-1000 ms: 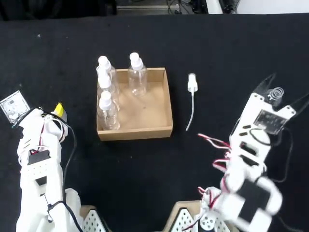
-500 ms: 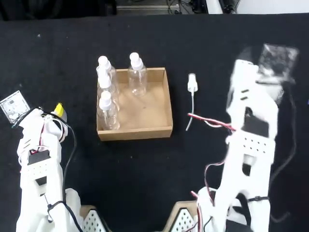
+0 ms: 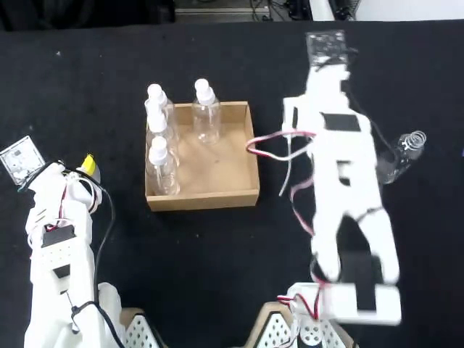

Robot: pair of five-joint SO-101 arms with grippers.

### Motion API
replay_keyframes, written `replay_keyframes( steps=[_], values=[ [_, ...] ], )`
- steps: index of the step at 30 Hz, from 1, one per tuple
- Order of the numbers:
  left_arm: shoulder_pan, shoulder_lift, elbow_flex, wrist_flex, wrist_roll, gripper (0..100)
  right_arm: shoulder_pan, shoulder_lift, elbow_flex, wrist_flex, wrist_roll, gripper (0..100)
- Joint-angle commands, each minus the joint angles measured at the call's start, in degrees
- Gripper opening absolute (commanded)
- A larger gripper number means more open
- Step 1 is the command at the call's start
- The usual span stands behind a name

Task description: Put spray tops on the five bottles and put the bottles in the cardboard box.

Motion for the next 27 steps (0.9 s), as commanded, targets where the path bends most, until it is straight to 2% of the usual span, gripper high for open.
replay_keyframes(
  steps=[1,6,8,23,27],
  values=[
    [0.7,-0.4,-0.3,-1.3,-0.4,20,-1.7,7.3,-9.7,3.2,-2.5,22.0],
    [0.7,-0.4,-0.3,-1.3,-0.6,20,-1.8,19.4,-21.1,6.9,-3.3,21.9],
    [0.7,-0.4,-0.3,-1.3,-2.8,20,-1.8,24.2,-27.0,9.8,-3.3,21.6],
    [2.1,-0.2,-0.3,-1.3,-4.4,20,-0.1,62.0,-82.6,38.2,-3.2,21.3],
    [2.1,-0.2,-0.3,-1.3,-4.4,20,0.0,70.2,-96.0,43.3,-1.5,13.6]
  ],
)
